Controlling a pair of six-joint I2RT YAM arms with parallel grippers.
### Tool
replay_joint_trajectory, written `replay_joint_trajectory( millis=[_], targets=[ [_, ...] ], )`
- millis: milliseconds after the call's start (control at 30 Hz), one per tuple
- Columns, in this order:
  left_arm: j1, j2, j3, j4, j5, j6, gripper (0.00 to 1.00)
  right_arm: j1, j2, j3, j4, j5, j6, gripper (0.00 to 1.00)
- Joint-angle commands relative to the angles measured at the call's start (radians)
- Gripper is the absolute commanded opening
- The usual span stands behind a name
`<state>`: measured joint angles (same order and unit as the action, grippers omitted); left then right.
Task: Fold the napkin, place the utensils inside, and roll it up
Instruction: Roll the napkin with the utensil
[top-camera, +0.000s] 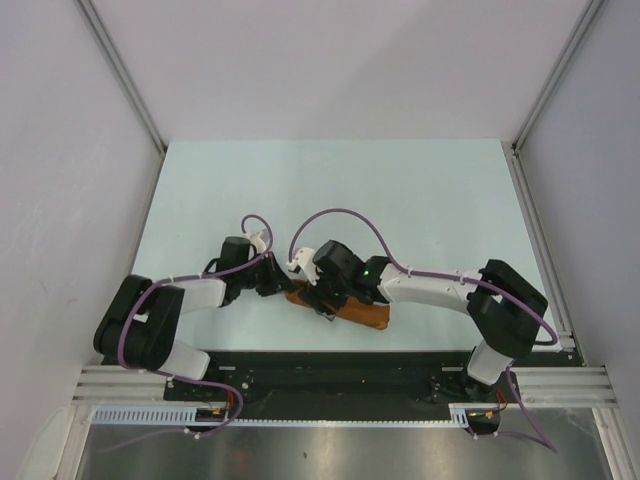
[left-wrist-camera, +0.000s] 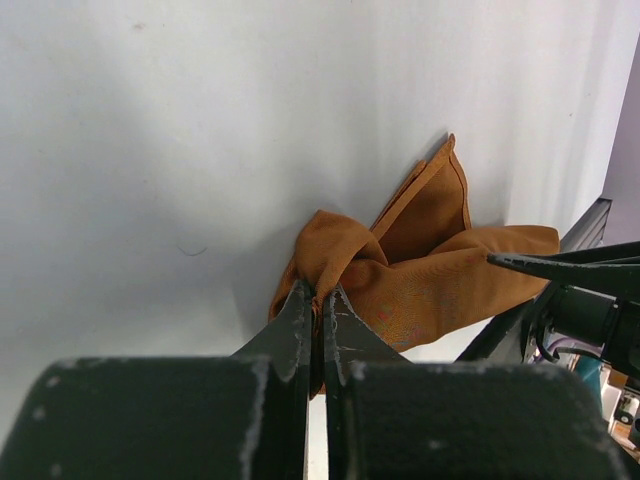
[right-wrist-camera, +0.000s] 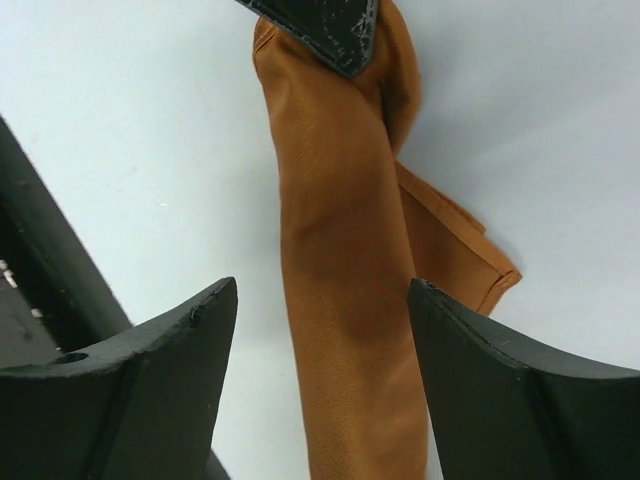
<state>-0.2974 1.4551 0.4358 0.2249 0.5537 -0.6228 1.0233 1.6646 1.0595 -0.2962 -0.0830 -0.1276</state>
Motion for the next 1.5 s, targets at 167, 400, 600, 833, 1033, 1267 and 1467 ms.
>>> replay_joint_trajectory(
  millis=[167,400,600,833,1033,1267,1467],
  targets=[
    [-0.005,0.013,0.053,-0.024,-0.015,0.037,0.00,0.029,0.049,-0.007,0.063,0.039,-0.057,0.73],
    [-0.005,0.013,0.070,-0.033,-0.012,0.037,0.00,0.020,0.112,-0.003,0.051,0.052,-0.024,0.71],
    [-0.005,-0.015,0.086,-0.038,-0.011,0.029,0.19,-0.040,0.164,0.031,-0.003,-0.012,0.014,0.63],
    [0.018,-0.116,0.084,-0.085,-0.095,0.034,0.75,-0.140,0.224,0.068,-0.087,-0.266,0.057,0.43],
    [0.023,-0.190,0.015,-0.055,-0.127,0.015,0.80,-0.222,0.279,0.085,-0.103,-0.582,0.106,0.38],
    [0.021,-0.150,-0.025,0.027,-0.064,-0.008,0.76,-0.295,0.342,0.108,-0.070,-0.768,0.148,0.37],
    [0.015,-0.084,-0.022,0.096,-0.035,-0.029,0.60,-0.325,0.385,0.128,-0.070,-0.813,0.163,0.37]
  ],
)
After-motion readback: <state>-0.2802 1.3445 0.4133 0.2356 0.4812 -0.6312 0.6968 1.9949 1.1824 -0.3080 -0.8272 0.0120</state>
